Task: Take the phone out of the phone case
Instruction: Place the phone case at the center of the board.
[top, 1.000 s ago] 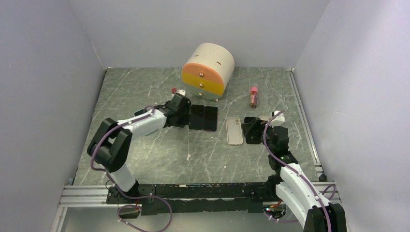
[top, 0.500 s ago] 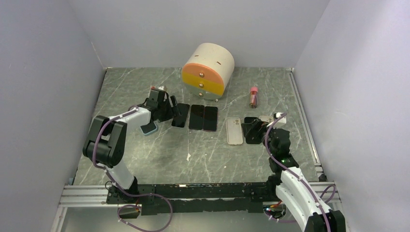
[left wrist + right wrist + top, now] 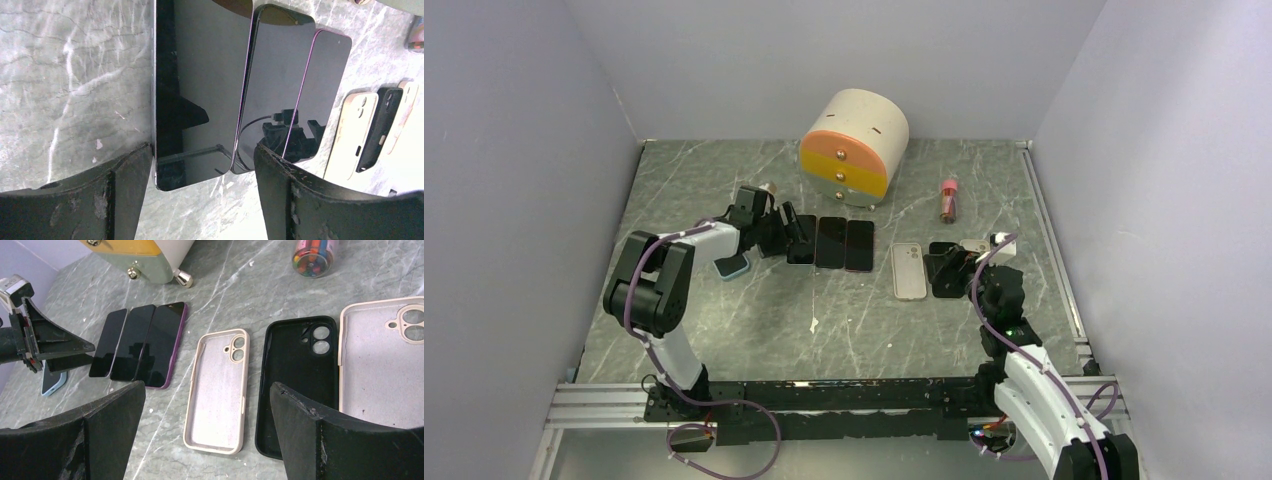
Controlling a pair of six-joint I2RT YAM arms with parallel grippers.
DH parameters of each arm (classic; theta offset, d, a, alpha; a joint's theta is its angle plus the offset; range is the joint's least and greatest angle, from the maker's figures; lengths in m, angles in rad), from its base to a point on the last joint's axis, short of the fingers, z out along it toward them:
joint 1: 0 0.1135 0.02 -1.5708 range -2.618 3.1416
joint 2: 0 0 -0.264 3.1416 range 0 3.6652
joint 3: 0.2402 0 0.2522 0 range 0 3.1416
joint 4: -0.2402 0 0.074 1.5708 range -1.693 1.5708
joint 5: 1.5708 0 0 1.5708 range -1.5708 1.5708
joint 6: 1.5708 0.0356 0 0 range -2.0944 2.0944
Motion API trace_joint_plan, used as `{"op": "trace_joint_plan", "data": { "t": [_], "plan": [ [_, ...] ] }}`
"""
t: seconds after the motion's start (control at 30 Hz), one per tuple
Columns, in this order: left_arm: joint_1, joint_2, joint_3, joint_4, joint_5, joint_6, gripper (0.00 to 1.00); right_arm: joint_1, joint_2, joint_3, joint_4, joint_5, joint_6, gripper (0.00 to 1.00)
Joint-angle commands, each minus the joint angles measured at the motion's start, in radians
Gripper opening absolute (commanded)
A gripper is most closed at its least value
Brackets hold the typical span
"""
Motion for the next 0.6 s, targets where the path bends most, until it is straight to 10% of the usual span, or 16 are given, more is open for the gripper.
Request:
{"op": "trace_joint_plan", "data": {
  "t": [0.0,0.57],
  "plan": [
    [-0.014,0.0,-0.007,0.038,0.057,-0.023,0.77,-0.003,0.008,0.003,0.05,0.008,-0.002,0.98],
    [0.058,-0.281,-0.108,-0.14,-0.255,-0.143,0.8,0.032,0.203,0.077,0.083,-0.189,0.013,0.99]
  ]
}}
